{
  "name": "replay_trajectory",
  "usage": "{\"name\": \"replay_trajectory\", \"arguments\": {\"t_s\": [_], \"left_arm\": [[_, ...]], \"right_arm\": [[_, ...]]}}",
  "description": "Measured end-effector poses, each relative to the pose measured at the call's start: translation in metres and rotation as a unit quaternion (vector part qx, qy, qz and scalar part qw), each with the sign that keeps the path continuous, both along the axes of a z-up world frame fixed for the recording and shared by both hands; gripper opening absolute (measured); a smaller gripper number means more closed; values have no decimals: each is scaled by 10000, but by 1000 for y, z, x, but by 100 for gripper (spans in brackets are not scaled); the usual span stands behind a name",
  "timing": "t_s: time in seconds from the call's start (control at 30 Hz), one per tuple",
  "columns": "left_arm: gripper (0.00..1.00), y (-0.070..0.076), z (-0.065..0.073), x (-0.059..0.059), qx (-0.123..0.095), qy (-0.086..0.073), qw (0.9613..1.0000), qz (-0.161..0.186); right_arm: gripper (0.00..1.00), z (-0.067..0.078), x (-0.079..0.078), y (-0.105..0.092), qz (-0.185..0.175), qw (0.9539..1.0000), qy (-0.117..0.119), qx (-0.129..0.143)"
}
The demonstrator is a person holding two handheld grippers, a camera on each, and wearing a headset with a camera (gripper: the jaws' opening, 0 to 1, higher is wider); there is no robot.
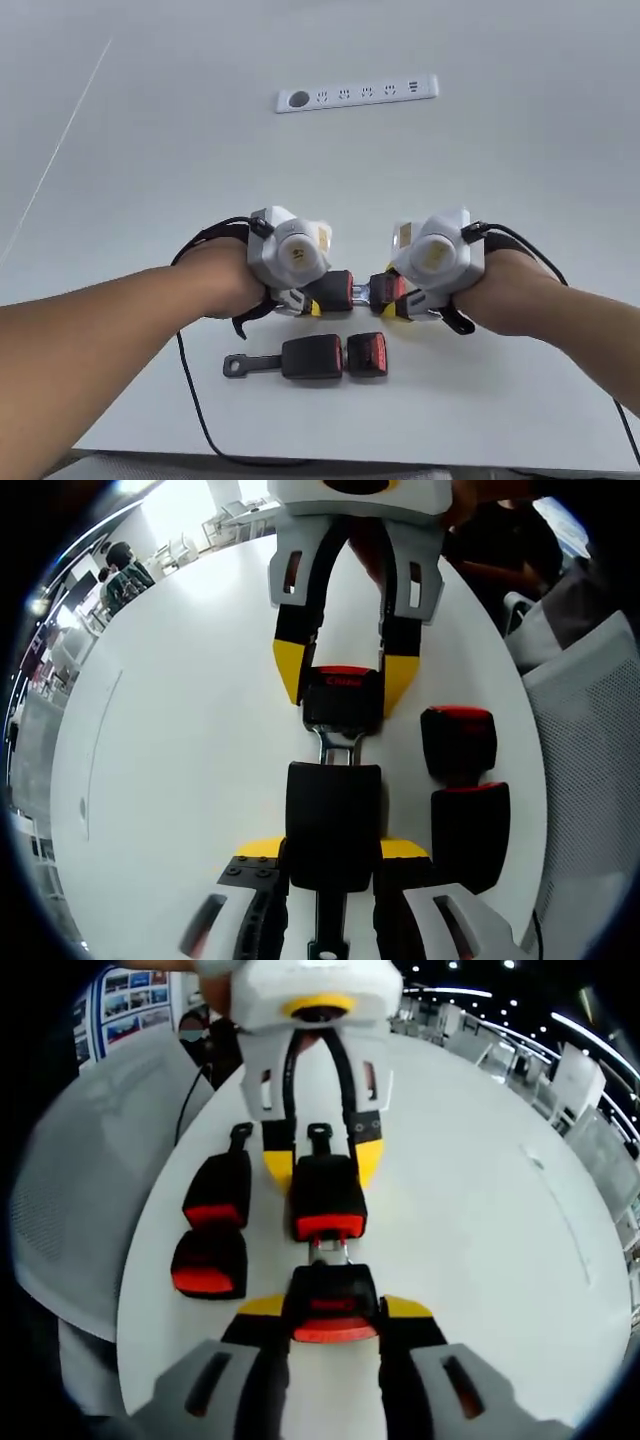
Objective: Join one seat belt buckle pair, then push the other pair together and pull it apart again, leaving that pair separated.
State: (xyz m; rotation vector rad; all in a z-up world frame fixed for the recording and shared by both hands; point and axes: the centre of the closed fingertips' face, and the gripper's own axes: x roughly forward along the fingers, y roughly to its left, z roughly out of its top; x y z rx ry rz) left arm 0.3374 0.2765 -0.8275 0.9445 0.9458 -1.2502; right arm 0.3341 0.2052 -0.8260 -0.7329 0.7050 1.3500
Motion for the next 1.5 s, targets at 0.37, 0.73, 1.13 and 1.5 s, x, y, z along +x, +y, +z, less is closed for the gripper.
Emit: {"name": "replay_trajectory", "arguments": {"t_s": [0.37,0.73,1.13,1.5], "left_arm": [[32,2,1,-1,-169,-33,9998,122],[32,4,2,-1,-395,-17,9989,260],[33,4,2,0,-532,-162,9976,402],[33,4,1,-1,-512,-114,9982,292]], "right_arm": [[32,-1,2,6,31,9997,24,-233],[32,-1,4,19,-37,9988,3,-488],[34,-2,2,16,36,9997,87,-243],[35,-2,-1,9,-133,9996,-24,-263]]}}
